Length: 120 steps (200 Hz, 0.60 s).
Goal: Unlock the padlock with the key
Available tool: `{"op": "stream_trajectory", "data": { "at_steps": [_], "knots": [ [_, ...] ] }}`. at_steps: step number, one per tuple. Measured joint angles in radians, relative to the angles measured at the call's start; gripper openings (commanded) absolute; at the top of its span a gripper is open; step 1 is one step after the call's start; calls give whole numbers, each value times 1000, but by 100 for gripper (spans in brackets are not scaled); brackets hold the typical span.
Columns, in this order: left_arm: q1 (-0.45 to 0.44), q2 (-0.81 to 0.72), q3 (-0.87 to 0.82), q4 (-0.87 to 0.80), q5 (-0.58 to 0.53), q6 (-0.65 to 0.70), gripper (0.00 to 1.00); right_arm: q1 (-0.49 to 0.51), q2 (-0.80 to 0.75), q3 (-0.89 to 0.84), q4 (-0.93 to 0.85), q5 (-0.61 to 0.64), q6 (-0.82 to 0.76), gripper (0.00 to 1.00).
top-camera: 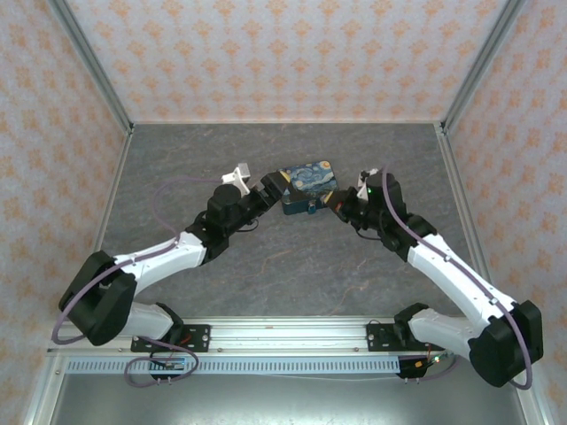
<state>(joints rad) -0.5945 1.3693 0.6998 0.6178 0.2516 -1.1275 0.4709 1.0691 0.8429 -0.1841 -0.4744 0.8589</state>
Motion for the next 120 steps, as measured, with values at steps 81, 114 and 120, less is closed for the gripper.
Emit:
{"op": "stream_trajectory", "data": {
  "at_steps": [81, 114, 120],
  "knots": [
    [-72, 122, 94, 346, 3, -196, 94, 1, 87, 195, 180, -23, 158, 0],
    [-93, 185, 130, 425, 1, -238, 94, 23, 103, 195, 191, -29, 190, 0],
    [-93, 196, 135, 437, 0, -245, 94, 27, 103, 195, 192, -31, 195, 0]
  ]
}}
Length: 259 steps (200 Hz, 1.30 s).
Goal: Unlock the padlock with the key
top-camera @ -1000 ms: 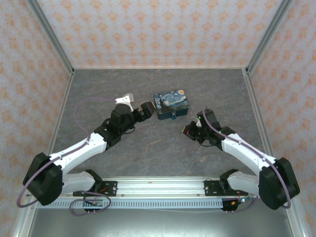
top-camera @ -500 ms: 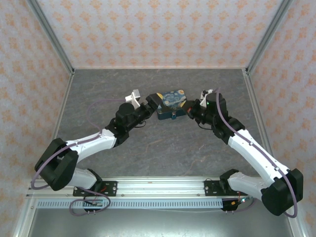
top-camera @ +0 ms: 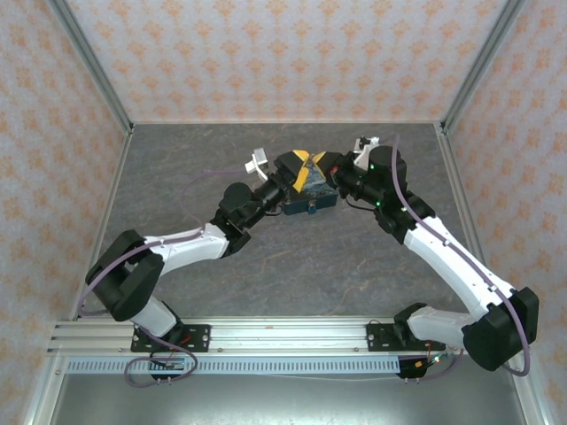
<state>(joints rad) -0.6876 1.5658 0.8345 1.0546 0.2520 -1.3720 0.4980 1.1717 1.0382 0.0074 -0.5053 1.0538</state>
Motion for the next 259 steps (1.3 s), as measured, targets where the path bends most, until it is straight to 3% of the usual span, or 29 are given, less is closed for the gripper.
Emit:
{"op": "stream_trajectory", "data": {
  "at_steps": [157, 227, 259],
  "knots": [
    [-26, 78, 74, 66, -24, -27, 89, 23, -19, -75, 22, 31, 53, 0],
    [-33, 78, 74, 64, -24, -26, 79, 23, -19, -75, -20, 83, 23, 0],
    [-33, 78, 74, 49, -25, -27, 69, 23, -19, -75, -23, 90, 16, 0]
  ]
}}
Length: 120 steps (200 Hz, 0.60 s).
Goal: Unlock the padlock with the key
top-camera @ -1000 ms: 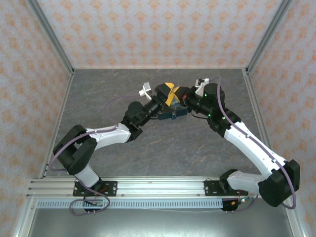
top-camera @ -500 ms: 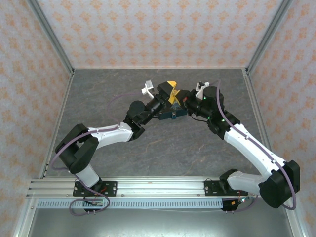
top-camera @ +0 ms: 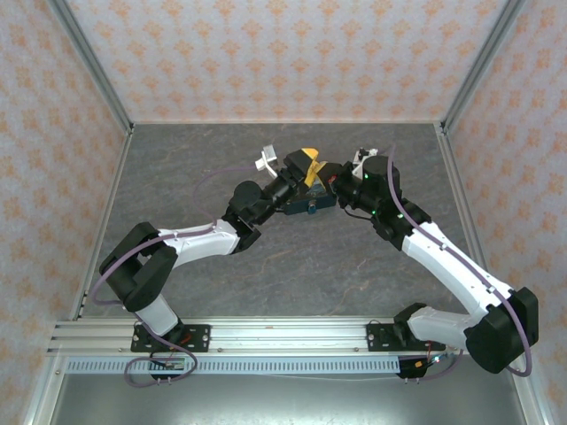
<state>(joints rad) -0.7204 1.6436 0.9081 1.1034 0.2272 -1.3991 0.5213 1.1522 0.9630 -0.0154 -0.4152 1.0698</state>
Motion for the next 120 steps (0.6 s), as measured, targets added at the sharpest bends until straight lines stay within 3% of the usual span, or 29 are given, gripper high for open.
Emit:
{"op": "stream_trajectory", "data": {
  "at_steps": [43, 120],
  "knots": [
    [0, 0, 0, -23, -3, 6, 57, 2, -7, 0, -8, 6, -1, 0],
    [0, 0, -2, -46, -11, 9, 48, 2, -17, 0, -22, 24, -5, 0]
  ]
}}
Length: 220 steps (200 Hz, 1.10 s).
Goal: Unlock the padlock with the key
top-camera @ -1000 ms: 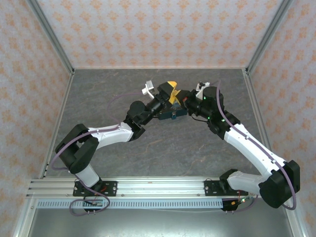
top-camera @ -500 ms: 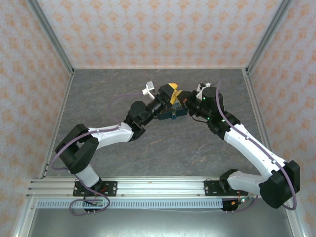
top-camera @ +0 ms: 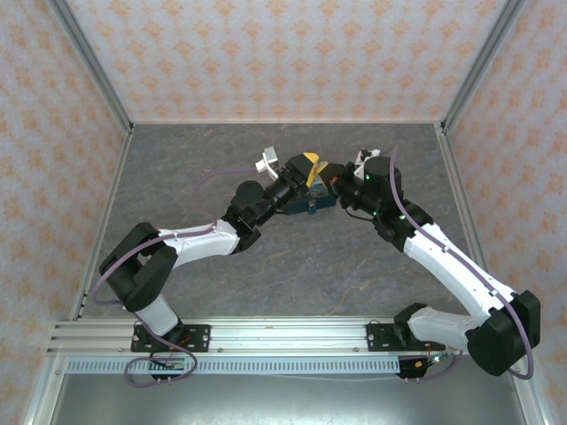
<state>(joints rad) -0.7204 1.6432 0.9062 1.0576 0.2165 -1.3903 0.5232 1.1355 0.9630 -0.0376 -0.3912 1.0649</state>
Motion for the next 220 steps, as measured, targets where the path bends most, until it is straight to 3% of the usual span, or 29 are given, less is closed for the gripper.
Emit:
{"op": "stream_trajectory", "data": {
  "at_steps": [20, 69, 162, 220],
  "knots": [
    [0, 0, 0, -8, 0, 0, 49, 0, 0, 0, 0, 0, 0, 0],
    [0, 0, -30, -15, -19, -20, 69, 0, 0, 0, 0, -2, 0, 0],
    [0, 21, -35, 16, -23, -79, 76, 0, 26, 5, 17, -61, 17, 0],
    [0, 29, -35, 18, -23, -79, 75, 0, 26, 5, 32, -84, 35, 0]
  ]
}}
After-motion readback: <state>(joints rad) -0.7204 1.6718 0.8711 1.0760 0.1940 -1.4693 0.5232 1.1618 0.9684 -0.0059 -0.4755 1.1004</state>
